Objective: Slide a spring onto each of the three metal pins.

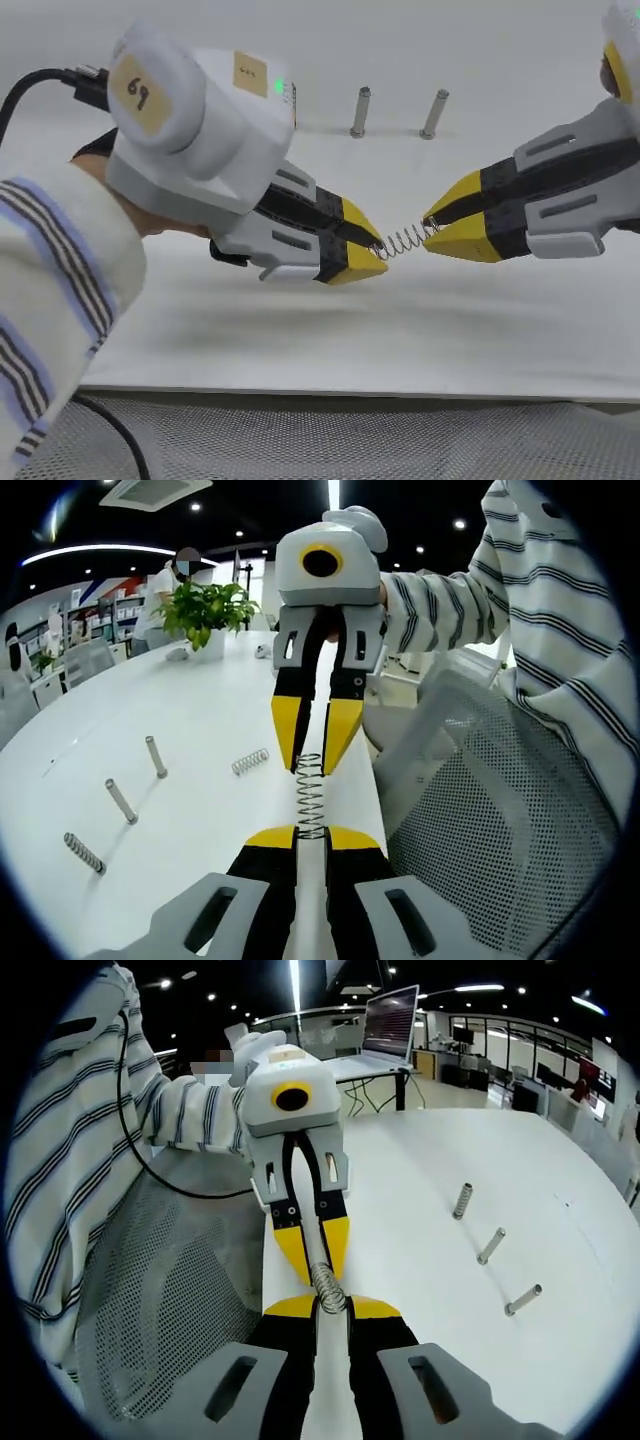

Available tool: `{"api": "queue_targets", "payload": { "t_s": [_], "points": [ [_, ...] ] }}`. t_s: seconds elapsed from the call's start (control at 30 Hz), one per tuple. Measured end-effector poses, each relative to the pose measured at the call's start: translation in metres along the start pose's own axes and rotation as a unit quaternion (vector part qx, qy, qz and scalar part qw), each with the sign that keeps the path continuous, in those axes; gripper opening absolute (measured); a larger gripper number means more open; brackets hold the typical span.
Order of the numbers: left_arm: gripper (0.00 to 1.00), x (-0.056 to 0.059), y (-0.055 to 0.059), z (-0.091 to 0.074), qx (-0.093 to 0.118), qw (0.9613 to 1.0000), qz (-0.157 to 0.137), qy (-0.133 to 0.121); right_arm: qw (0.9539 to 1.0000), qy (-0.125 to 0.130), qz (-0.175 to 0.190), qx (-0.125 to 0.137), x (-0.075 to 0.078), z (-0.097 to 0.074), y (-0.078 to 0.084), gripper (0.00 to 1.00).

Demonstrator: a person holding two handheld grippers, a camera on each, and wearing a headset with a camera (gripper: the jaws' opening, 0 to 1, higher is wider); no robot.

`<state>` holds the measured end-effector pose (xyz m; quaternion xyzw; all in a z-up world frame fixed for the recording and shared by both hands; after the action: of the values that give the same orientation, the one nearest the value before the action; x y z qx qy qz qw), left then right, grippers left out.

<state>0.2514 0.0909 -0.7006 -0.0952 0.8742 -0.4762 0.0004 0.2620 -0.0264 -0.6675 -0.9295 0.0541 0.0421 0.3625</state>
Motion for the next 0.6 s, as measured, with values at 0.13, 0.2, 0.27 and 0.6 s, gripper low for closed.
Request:
{"api": "queue_targets", "payload": {
  "t_s": [0.13, 0.2, 0.27, 0.6],
  "points": [
    [0.02, 0.0, 0.0, 0.002, 0.007, 1.0, -0.001, -0.005, 0.9997, 0.003, -0.018, -0.014, -0.001, -0.002, -0.004, 0.08],
    [0.02, 0.001, -0.001, 0.004, 0.01, 0.9999, 0.0, -0.007, 0.9995, 0.003, -0.024, -0.019, -0.002, -0.003, -0.006, 0.08],
    [0.02, 0.001, -0.002, 0.005, 0.014, 0.9999, -0.001, -0.009, 0.9992, 0.004, -0.031, -0.026, -0.003, -0.004, -0.007, 0.08],
    [0.02, 0.001, -0.006, 0.013, 0.036, 0.9992, 0.0, -0.02, 0.9966, 0.001, -0.06, -0.056, -0.007, -0.013, -0.013, 0.07]
  ]
}}
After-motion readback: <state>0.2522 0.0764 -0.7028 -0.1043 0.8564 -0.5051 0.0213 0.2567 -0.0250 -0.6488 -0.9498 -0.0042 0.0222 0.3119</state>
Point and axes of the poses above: the centre of the closed fingertips' face, and the gripper's own axes: z roughly forward along the fingers, x roughly to its right, y roughly out of its underside, the point moved 7 cm from there along -z, roughly backward along the fingers, and after that the axes turned 4 degrees about -x, right-handed, at the moved point
